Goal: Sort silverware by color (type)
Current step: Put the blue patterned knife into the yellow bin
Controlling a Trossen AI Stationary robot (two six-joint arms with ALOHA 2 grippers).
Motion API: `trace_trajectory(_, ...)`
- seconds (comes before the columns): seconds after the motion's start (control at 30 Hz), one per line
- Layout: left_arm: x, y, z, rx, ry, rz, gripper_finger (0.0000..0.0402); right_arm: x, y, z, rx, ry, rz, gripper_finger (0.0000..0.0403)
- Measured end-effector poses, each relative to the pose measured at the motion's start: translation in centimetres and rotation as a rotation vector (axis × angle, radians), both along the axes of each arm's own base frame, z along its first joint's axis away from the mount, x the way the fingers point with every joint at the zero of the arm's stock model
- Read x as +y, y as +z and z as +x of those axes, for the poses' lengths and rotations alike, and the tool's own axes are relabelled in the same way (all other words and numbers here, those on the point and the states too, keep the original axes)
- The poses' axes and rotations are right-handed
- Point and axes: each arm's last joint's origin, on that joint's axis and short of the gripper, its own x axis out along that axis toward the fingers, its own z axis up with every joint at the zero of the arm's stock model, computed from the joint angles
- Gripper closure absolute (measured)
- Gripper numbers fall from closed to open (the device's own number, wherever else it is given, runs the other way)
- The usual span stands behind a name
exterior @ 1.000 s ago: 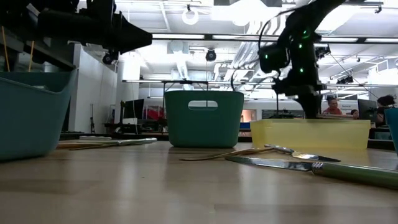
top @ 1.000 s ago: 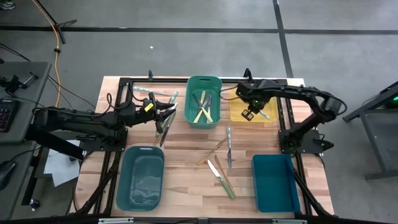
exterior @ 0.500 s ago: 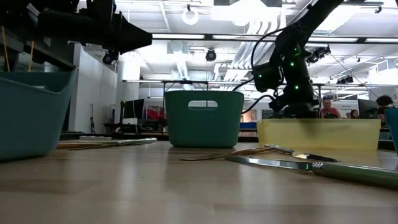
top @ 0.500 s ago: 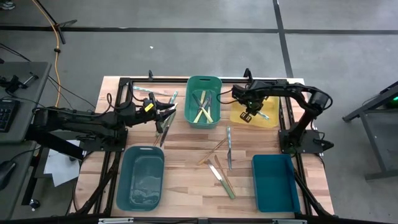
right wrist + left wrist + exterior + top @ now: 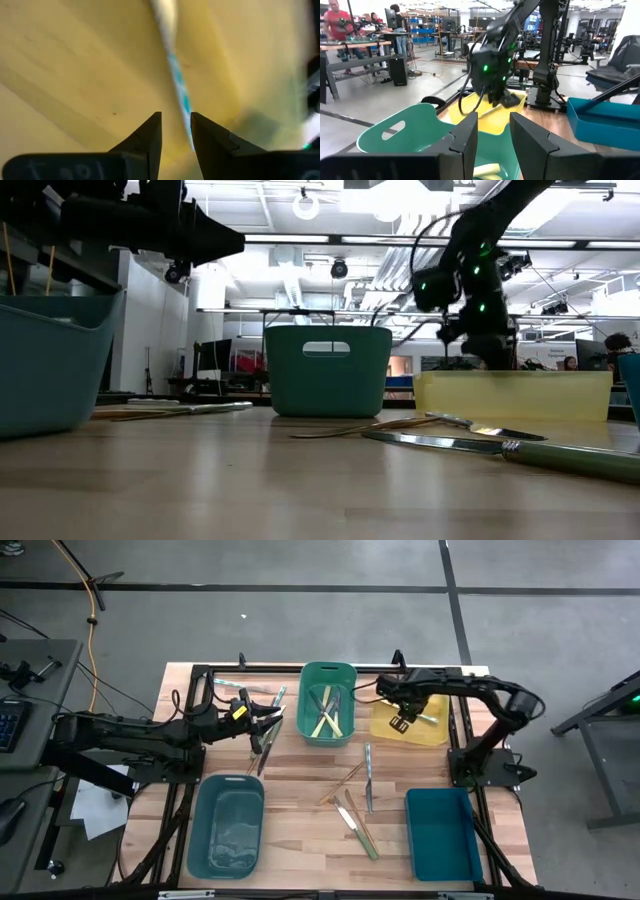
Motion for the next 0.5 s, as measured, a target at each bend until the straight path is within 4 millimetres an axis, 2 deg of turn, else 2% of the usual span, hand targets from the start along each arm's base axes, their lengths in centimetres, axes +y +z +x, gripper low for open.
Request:
trace_trajectory(0.13, 0.0, 0.0, 0.0, 0.002, 0.000, 0.004, 0.0293, 1.0, 3.4, -1.1, -0.126, -0.048, -0.092, 0.0303)
trace_trajectory(0.23, 0.0, 0.0, 0.0, 0.003, 0.000, 0.004, 0.0293, 2.6, 6.2, -1.7, -0.299, -0.094, -0.174, 0.0302)
trace_trajectory(0.37, 0.0, 0.0, 0.0, -0.002, 0.000, -0.011, 0.0293, 5.8, 9.3, -1.4, -0.609, -0.125, -0.182, 0.0302)
trace_trajectory(0.5, 0.0, 0.0, 0.0, -0.008, -0.001, -0.029, 0.0293, 9.5, 10.7, 0.1, -0.806, -0.105, -0.139, 0.0302)
